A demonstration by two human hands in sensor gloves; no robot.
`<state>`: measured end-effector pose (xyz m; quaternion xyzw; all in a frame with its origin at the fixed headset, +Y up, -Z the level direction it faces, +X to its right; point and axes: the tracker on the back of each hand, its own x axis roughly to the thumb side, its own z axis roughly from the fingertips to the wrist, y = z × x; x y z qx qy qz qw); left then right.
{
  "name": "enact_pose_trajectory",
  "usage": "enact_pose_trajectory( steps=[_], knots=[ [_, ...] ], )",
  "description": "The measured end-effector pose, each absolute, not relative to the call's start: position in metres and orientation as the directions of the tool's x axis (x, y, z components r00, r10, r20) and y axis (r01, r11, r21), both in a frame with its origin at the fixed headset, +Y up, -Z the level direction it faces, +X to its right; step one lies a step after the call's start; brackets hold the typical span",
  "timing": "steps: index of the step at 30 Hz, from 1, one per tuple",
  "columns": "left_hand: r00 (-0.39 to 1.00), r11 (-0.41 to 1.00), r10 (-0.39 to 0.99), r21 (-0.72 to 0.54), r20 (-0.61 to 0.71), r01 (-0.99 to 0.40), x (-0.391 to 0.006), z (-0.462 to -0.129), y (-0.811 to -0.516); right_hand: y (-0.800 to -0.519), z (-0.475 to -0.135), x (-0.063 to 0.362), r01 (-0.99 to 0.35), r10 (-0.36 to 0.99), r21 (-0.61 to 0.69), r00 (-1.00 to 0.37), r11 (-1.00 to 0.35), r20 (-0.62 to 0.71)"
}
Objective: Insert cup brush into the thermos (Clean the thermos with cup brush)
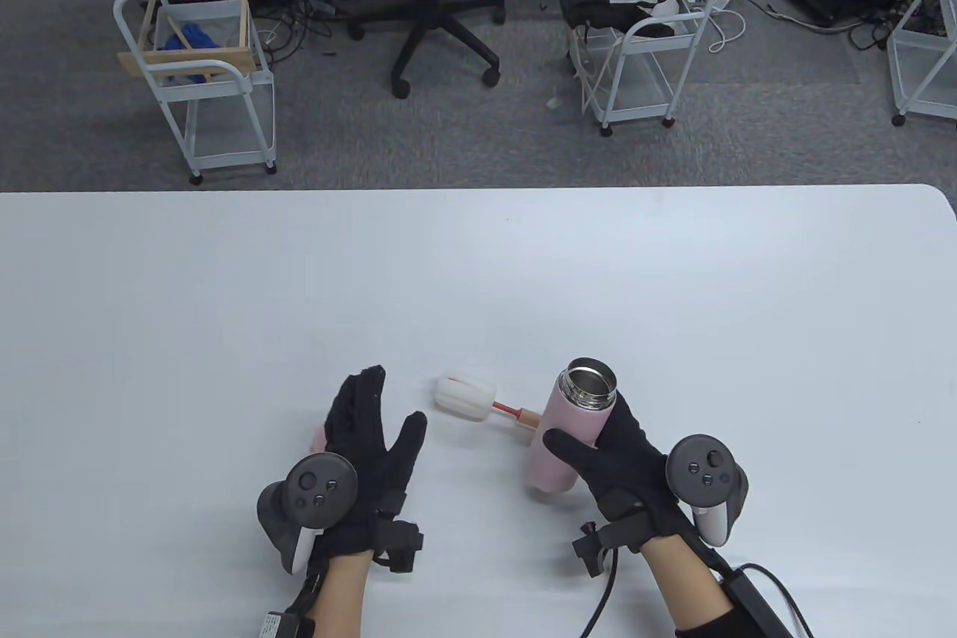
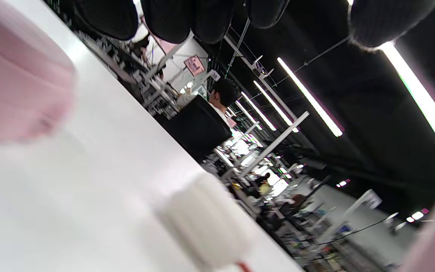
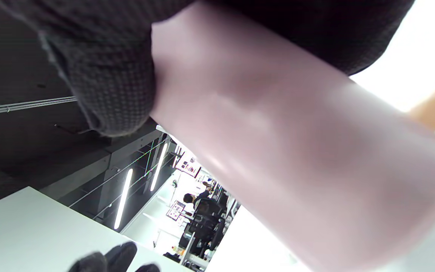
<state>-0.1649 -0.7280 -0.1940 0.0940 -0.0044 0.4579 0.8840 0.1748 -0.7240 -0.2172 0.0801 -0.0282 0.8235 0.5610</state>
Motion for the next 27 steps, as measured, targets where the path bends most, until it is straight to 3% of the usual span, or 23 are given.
enact_pose_trajectory(
  steps=[4,8,14,22,27],
  knots=[
    [0.477,0.473,0.867,0.064,0.142,-0.879,-0.146,-0.189,-0.726,-0.726,-0.216,0.169,-0.951,0.95,0.102,-0.277,-0.292,0.142],
    [0.496,0.515,0.821,0.007,0.282,-0.857,-0.125,-0.186,-0.722,-0.728,-0.214,0.16,-0.961,0.973,0.177,-0.192,-0.213,0.129],
    [0.49,0.574,0.796,-0.189,0.355,-0.797,-0.1,-0.185,-0.727,-0.73,-0.211,0.147,-0.957,0.987,0.263,-0.091,-0.124,0.133],
    [0.573,0.644,0.751,-0.172,0.328,-0.746,-0.105,-0.189,-0.73,-0.728,-0.208,0.134,-0.912,0.99,0.409,0.028,-0.032,0.14],
    [0.513,0.559,0.809,-0.107,0.288,-0.822,-0.124,-0.193,-0.725,-0.724,-0.214,0.132,-0.862,0.982,0.501,0.021,-0.079,0.19]
  ],
)
